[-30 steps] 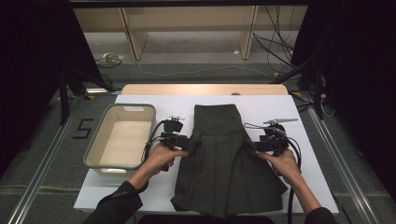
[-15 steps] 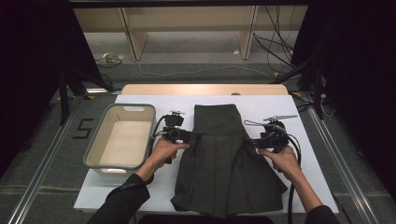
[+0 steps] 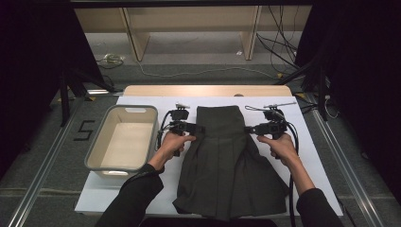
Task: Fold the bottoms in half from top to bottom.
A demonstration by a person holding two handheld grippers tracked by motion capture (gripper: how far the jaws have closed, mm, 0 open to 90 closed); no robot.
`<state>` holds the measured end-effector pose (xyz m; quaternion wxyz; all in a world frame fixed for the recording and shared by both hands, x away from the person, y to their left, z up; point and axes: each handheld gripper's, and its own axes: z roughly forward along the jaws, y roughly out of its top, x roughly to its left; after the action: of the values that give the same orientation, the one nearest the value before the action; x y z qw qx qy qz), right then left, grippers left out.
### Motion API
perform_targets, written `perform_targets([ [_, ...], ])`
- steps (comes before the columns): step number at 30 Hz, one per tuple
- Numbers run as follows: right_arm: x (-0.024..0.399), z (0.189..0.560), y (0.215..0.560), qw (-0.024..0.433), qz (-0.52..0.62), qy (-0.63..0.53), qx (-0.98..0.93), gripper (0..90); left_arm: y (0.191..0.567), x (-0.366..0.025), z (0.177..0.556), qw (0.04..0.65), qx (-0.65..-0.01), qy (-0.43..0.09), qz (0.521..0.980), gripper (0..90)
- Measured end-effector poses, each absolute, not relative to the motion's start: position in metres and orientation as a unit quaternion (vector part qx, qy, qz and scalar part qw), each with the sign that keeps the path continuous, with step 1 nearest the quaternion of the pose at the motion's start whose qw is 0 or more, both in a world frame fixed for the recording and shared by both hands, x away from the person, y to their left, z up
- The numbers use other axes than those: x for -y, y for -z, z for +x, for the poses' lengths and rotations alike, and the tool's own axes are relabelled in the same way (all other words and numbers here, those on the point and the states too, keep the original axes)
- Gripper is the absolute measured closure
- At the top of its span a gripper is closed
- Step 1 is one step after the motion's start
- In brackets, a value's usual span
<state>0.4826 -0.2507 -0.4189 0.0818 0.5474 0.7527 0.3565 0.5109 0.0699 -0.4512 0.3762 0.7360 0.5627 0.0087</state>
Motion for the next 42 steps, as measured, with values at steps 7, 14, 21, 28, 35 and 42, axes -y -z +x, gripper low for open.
perform_targets([
  [7,0.237,0.504,0.425,0.087,0.552,-0.321,-0.765,21.7,0.449,-0.063,0.513,0.368,-0.553,0.0,0.747,61.1],
  [14,0.229,0.519,0.428,0.074,0.554,-0.296,-0.774,22.3,0.446,-0.058,0.511,0.362,-0.55,-0.017,0.752,85.6],
  [21,0.222,0.531,0.438,0.069,0.56,-0.277,-0.778,22.8,0.445,-0.059,0.508,0.357,-0.538,-0.039,0.762,86.4],
  [28,0.217,0.539,0.451,0.069,0.564,-0.247,-0.785,22.8,0.447,-0.062,0.508,0.359,-0.539,-0.034,0.761,86.4],
  [35,0.215,0.543,0.458,0.058,0.569,-0.244,-0.783,23.1,0.448,-0.06,0.508,0.359,-0.545,-0.038,0.757,80.0],
  [42,0.213,0.545,0.463,0.049,0.571,-0.239,-0.784,23.2,0.452,-0.054,0.513,0.353,-0.545,-0.045,0.759,59.9],
])
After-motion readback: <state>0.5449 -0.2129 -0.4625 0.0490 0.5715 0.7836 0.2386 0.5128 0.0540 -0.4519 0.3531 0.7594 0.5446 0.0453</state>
